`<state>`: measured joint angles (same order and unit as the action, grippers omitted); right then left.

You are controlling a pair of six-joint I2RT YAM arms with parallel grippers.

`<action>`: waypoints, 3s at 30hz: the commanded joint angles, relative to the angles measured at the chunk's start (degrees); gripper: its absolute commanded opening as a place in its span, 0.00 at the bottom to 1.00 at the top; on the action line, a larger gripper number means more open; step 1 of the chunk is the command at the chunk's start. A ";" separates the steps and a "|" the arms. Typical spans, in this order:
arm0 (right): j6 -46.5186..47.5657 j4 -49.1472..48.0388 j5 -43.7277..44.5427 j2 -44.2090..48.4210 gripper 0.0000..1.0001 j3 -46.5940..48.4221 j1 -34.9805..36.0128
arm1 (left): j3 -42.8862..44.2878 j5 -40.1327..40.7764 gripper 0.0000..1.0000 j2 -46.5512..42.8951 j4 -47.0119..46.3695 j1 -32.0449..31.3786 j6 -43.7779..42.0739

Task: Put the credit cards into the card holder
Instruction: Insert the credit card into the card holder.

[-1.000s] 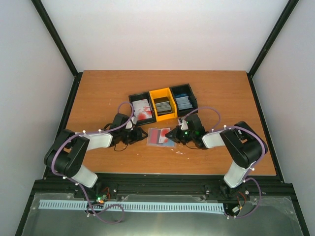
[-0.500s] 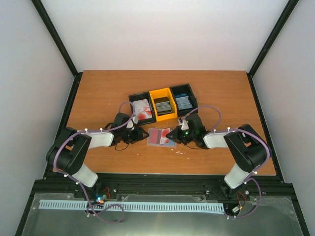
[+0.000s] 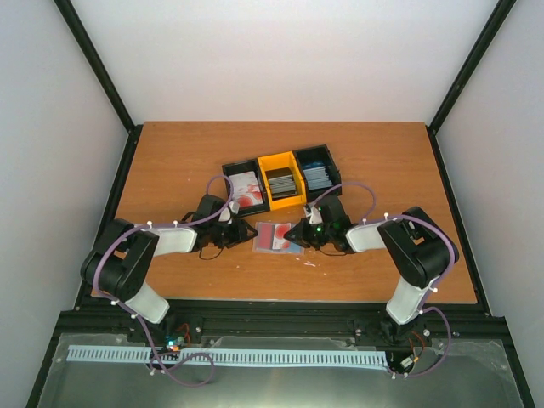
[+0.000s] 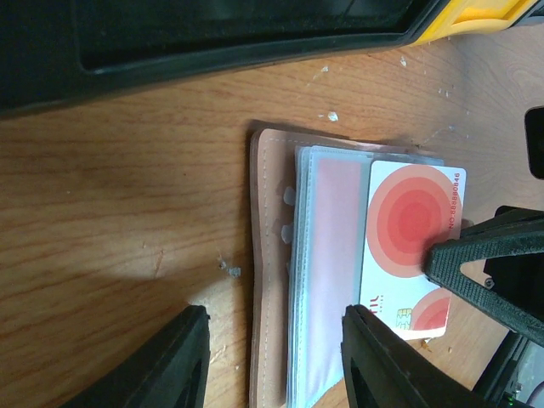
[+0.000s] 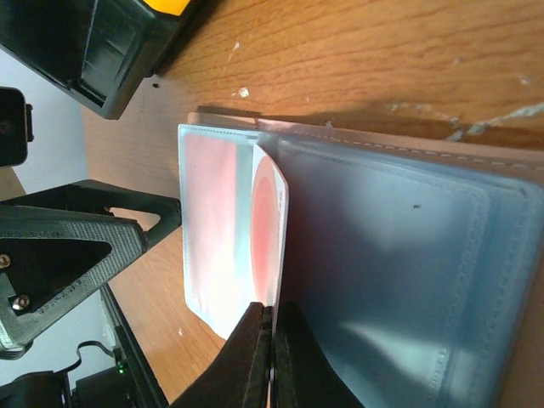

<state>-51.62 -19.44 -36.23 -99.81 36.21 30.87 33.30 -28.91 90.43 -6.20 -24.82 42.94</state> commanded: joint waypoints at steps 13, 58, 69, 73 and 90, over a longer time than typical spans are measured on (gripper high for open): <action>5.81 7.29 2.23 1.30 0.03 1.44 0.24 | 0.66 0.82 0.45 2.06 2.43 -0.32 -1.15; 0.11 0.72 -4.57 -5.53 0.03 4.84 1.10 | 1.32 -0.74 0.38 3.49 1.42 -2.02 -1.73; -3.79 -3.23 -5.98 -6.27 0.03 3.84 1.20 | 2.37 7.87 0.15 3.78 8.42 -2.16 -1.30; -3.54 -3.55 -5.84 -7.22 0.03 3.89 1.50 | 1.57 6.12 0.15 3.72 6.71 -2.12 -1.10; -4.25 -2.16 -3.57 -10.13 0.14 7.20 4.28 | 1.73 5.12 0.29 3.40 6.89 -2.12 -1.29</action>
<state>-55.11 -23.14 -41.36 -108.42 42.72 33.82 35.53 -26.44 92.51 -3.64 -26.70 42.11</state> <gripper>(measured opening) 0.101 0.235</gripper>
